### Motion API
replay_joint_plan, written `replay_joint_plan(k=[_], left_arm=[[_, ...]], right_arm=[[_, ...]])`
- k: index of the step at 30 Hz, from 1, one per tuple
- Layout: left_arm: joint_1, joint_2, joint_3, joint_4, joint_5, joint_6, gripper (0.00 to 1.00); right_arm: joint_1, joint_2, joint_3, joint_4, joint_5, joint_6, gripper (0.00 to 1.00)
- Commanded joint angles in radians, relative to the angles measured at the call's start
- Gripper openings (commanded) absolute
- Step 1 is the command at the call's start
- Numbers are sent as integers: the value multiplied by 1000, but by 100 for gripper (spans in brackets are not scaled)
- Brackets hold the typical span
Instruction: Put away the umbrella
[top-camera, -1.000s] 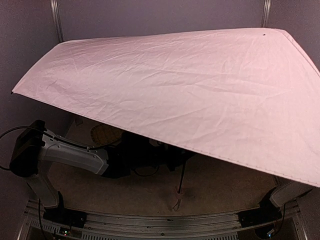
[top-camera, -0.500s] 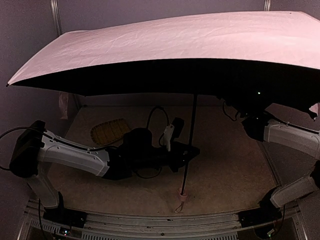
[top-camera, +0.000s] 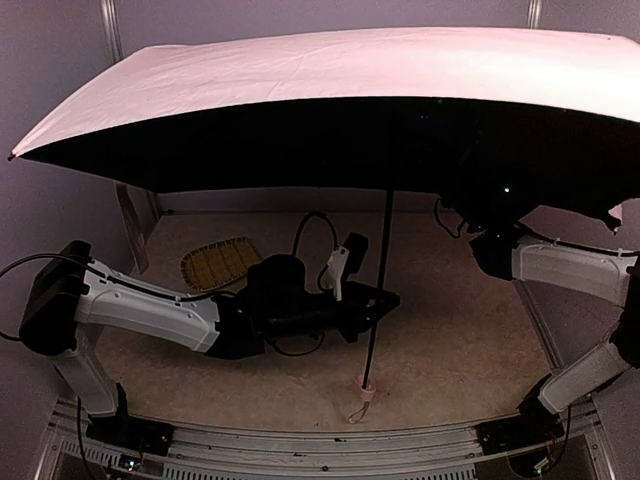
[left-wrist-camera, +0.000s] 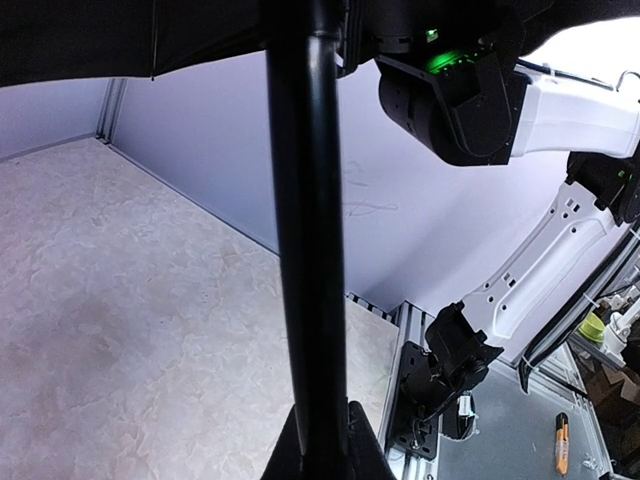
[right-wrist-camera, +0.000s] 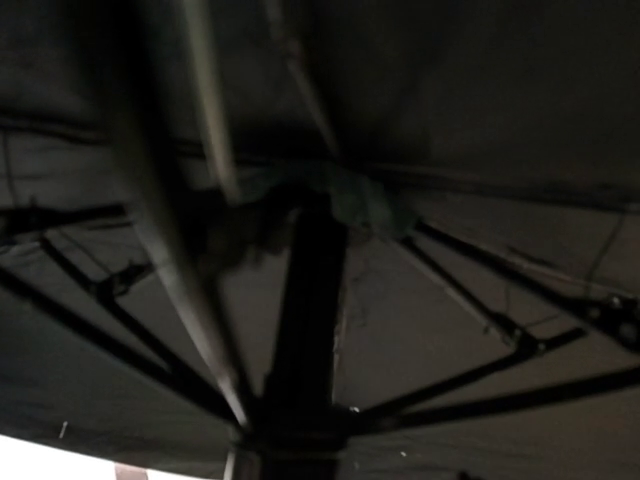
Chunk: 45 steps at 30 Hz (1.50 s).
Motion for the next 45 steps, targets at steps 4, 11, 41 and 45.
replay_joint_plan(k=[4, 11, 41, 45], left_arm=[[-18, 5, 38, 58, 32, 55, 0], [-13, 9, 52, 80, 37, 28, 0], [1, 23, 43, 200, 163, -39, 0], [-4, 19, 41, 202, 161, -38, 0]], right_arm=[[-4, 31, -1, 118, 147, 112, 69], [58, 60, -74, 269, 274, 119, 78], [162, 72, -68, 408, 410, -67, 68], [159, 97, -73, 448, 448, -20, 58]])
